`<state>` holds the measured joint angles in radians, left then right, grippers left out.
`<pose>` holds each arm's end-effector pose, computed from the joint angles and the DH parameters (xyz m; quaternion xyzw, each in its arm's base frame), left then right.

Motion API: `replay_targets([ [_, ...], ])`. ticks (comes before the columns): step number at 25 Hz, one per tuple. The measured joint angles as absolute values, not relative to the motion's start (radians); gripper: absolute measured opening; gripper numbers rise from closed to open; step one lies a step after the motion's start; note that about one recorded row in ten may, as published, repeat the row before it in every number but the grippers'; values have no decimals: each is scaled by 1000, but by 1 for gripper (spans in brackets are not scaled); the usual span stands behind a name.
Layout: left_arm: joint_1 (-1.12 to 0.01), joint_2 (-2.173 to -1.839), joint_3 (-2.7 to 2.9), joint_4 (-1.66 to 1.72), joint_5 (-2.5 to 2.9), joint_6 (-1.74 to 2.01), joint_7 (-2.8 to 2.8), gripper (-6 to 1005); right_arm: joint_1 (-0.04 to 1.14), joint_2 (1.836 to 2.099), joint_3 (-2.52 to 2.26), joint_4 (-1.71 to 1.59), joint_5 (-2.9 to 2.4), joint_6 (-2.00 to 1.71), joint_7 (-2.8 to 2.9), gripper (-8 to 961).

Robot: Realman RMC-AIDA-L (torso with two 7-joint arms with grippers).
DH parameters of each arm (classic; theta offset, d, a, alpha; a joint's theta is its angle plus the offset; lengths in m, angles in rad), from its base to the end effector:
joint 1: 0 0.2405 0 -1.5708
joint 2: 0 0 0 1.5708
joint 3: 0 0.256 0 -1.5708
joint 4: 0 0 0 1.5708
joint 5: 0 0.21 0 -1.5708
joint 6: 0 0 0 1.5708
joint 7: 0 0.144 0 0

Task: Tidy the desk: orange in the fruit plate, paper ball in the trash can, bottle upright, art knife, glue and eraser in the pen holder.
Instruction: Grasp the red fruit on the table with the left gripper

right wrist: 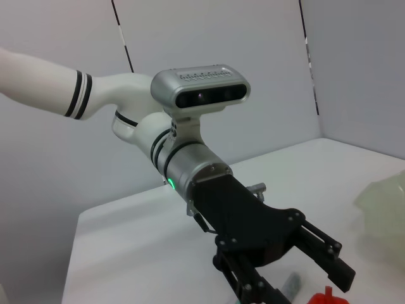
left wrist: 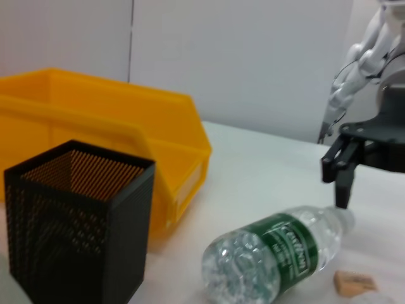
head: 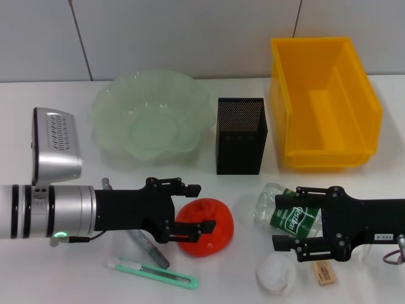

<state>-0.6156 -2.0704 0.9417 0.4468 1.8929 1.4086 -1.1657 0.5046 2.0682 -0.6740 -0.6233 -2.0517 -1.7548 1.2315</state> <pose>-0.2454 0.3304 -0.0568 -0.9681 -0.1300 -0.1983 0.0809 0.2623 0.2954 -0.0028 -0.9535 0.1453 0.2587 0.0520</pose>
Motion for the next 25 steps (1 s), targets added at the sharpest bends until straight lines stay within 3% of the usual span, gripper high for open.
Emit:
replay_targets([
  [21,-630,-2078,997,416,1888,1316,-1151,716,505,2066,-677,-625,-2053,-1753,1228,782],
  [25,-631,-2079,1001,416,1888,1314,-1144,601,505,2066,-676,-624,-2053,-1752,1226,782],
])
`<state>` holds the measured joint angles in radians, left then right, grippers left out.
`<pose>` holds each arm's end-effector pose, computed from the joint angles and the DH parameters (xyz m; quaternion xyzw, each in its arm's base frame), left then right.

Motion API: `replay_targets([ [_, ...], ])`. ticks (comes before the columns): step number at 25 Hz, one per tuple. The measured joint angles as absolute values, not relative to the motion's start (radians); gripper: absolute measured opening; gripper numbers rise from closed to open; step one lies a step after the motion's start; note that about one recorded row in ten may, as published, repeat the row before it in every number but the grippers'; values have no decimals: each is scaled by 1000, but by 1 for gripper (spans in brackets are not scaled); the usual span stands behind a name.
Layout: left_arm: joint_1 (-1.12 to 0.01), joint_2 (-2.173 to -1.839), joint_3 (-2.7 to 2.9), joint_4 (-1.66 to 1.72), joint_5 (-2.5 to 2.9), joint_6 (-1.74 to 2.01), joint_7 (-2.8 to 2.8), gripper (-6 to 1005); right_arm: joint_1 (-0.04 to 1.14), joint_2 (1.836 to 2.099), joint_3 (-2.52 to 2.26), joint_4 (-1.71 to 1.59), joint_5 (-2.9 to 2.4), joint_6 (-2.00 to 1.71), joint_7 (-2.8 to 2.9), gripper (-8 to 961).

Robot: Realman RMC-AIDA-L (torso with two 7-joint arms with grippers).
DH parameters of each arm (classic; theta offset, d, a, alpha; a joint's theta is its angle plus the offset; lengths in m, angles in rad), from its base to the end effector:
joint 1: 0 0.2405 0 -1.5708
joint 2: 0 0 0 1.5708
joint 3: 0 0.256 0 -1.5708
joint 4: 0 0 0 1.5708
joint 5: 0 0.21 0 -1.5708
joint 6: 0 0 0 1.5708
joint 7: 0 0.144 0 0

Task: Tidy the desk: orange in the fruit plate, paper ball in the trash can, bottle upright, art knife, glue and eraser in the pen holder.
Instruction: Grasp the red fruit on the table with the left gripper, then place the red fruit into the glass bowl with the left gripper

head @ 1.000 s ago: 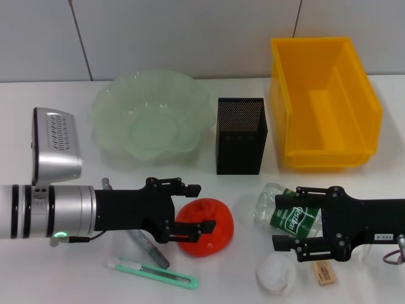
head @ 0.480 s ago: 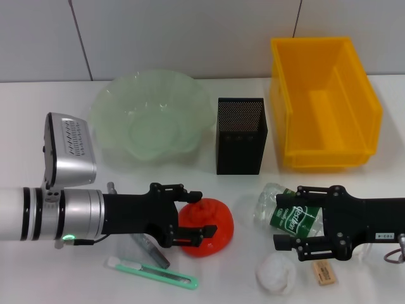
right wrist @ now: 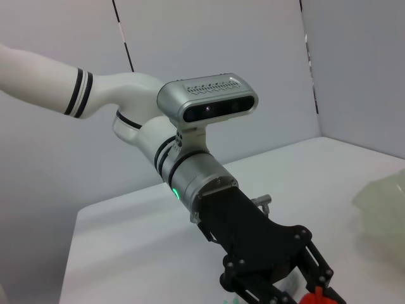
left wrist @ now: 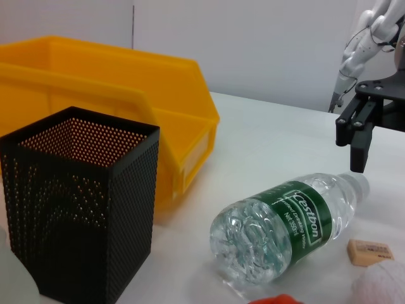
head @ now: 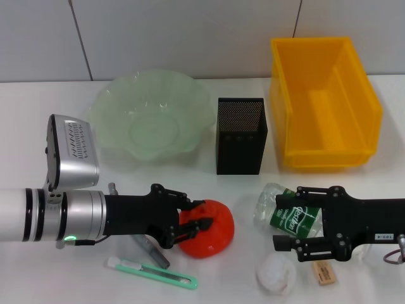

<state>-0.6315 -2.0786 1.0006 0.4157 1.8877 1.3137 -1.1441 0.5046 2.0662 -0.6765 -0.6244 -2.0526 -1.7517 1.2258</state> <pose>-0.2491 0.3331 -0.0713 -0.9744 -0.1243 -0.1640 0.0903 0.2629 0.2959 -0.0023 -0.9547 0.1422 0.2559 0.0538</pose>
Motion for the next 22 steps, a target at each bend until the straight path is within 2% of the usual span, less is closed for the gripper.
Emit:
replay_targets([
  [2,-631,-2079,1000,416,1888,1313,-1144,543,505,2066,-677,-624,-2053,-1752,1226,782],
  [5,-629,-2078,994,416,1880,1319,-1149,270,505,2066,-676,-624,-2053,-1752,1225,782],
  [9,-614,-2071,995,425,1825,1350,-1156,199,505,2066,-676,-624,-2053,-1752,1225,783],
  [22,-491,-2059,961,657,1630,1502,-1273,130,505,2069,-676,-624,-2052,-1747,1224,782],
])
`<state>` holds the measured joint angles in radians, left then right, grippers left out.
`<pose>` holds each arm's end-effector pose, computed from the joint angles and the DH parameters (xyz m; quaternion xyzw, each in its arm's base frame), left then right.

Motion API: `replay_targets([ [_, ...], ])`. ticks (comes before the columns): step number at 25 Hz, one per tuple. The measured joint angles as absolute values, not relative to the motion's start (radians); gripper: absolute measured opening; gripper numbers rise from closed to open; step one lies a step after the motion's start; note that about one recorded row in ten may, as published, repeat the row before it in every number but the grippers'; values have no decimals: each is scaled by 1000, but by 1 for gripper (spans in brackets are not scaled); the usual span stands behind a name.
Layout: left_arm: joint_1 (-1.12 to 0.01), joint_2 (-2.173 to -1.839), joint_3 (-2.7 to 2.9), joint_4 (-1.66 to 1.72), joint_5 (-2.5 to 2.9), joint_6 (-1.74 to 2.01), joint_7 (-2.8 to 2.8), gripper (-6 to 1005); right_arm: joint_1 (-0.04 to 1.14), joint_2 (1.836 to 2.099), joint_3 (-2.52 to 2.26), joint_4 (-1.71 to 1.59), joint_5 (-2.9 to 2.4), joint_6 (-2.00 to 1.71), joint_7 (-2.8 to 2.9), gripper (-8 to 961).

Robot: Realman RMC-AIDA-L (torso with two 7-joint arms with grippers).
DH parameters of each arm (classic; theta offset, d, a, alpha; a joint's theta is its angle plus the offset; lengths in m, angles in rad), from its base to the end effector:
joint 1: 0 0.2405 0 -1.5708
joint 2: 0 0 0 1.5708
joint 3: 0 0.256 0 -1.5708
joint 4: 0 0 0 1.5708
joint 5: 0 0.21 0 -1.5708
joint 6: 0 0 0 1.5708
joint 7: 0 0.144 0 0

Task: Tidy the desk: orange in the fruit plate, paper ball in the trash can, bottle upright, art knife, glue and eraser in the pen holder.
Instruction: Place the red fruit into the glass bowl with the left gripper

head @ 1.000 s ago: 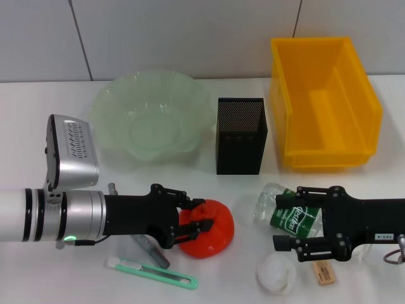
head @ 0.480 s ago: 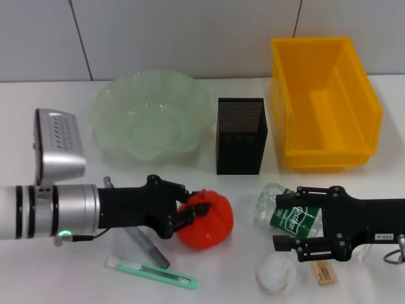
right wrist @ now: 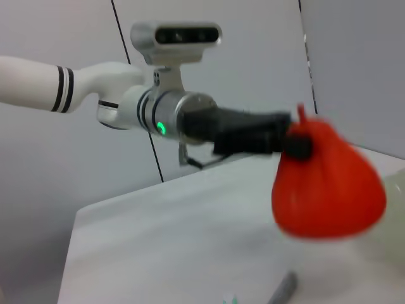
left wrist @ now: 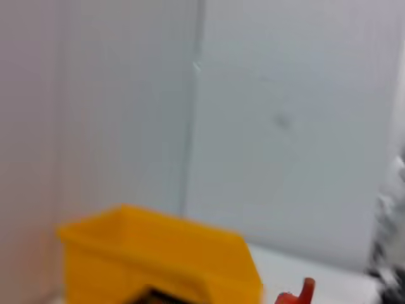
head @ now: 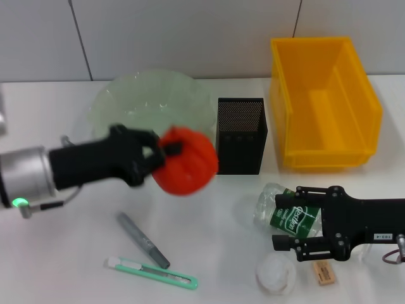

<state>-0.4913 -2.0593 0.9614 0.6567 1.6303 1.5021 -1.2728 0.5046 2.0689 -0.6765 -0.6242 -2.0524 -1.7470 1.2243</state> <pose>-0.2325 0.3360 -0.0032 -0.9289 -0.1423 -0.3103 0.1437 0.2627 0.2961 -0.0034 -0.9546 0.1424 0.2559 0.0551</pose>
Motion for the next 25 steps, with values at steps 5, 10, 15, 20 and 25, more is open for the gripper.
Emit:
replay_targets([
  [5,-500,-2065,837,643,1562,1467,-1252,112,505,2071,-676,-623,-2052,-1746,1224,782],
  [10,-578,-2069,830,542,1456,1272,-1152,69,506,2072,-677,-623,-2052,-1744,1224,782],
  [15,-657,-2073,830,426,1380,1044,-1040,63,508,2072,-676,-623,-2052,-1746,1224,783],
  [20,-713,-2079,832,330,1320,891,-911,63,508,2073,-677,-623,-2052,-1746,1221,782],
  [25,-724,-2079,832,299,1294,856,-839,64,506,2073,-678,-623,-2052,-1744,1219,782],
])
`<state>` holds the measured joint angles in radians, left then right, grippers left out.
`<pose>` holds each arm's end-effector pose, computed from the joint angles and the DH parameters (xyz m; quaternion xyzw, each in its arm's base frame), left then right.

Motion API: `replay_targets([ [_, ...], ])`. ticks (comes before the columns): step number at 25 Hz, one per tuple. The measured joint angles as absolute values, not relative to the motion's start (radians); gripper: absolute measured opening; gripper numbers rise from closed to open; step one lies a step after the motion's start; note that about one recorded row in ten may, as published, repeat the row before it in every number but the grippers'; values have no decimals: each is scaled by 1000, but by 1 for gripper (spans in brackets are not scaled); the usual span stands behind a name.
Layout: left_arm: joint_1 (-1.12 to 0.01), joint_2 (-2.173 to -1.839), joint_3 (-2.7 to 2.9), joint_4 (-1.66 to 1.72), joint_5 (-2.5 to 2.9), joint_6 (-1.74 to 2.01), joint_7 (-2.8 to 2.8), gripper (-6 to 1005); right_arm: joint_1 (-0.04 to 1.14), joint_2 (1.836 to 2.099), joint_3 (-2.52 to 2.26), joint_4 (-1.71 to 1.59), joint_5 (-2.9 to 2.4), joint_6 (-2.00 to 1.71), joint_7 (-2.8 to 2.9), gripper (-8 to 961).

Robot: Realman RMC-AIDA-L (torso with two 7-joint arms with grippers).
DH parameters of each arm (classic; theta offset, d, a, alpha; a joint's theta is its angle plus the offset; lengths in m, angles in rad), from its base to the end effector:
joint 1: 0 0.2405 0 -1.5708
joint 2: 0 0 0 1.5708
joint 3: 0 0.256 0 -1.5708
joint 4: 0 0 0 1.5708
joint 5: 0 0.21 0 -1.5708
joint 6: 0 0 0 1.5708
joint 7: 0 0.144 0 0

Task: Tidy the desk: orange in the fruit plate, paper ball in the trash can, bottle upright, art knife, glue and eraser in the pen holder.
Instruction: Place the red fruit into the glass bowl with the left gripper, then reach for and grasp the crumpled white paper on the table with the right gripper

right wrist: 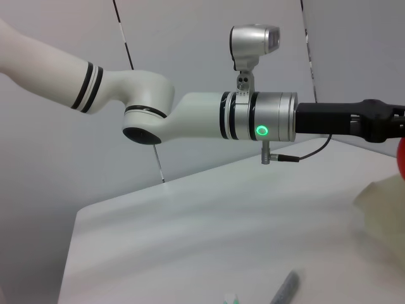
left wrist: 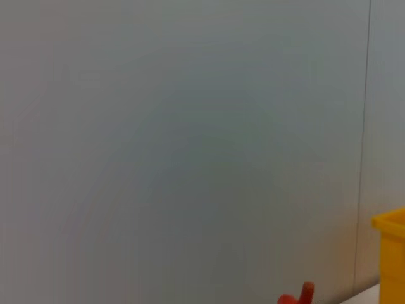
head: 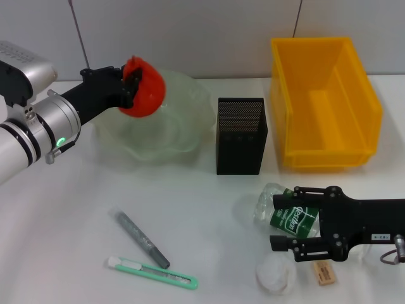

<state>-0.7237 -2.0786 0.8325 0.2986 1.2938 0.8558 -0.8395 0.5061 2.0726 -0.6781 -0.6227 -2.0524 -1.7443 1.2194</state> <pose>-0.2488 0.4302 -0.0194 -0.8455 -0.2066 -0.2484 0.4252 0.2617 0.2961 -0.0053 -0.9547 0.1403 0.2565 0.0546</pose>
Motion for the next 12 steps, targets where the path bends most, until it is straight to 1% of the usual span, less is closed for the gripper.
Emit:
replay_targets([
  [4,-723,-2079,830,297,1294,847,-839,64,506,2072,-679,-623,-2052,-1744,1219,783],
  [9,-720,-2079,826,297,1294,844,-838,250,507,2072,-679,-623,-2052,-1744,1219,783],
  [12,-720,-2079,825,297,1294,845,-838,386,509,2072,-680,-623,-2052,-1744,1219,782],
])
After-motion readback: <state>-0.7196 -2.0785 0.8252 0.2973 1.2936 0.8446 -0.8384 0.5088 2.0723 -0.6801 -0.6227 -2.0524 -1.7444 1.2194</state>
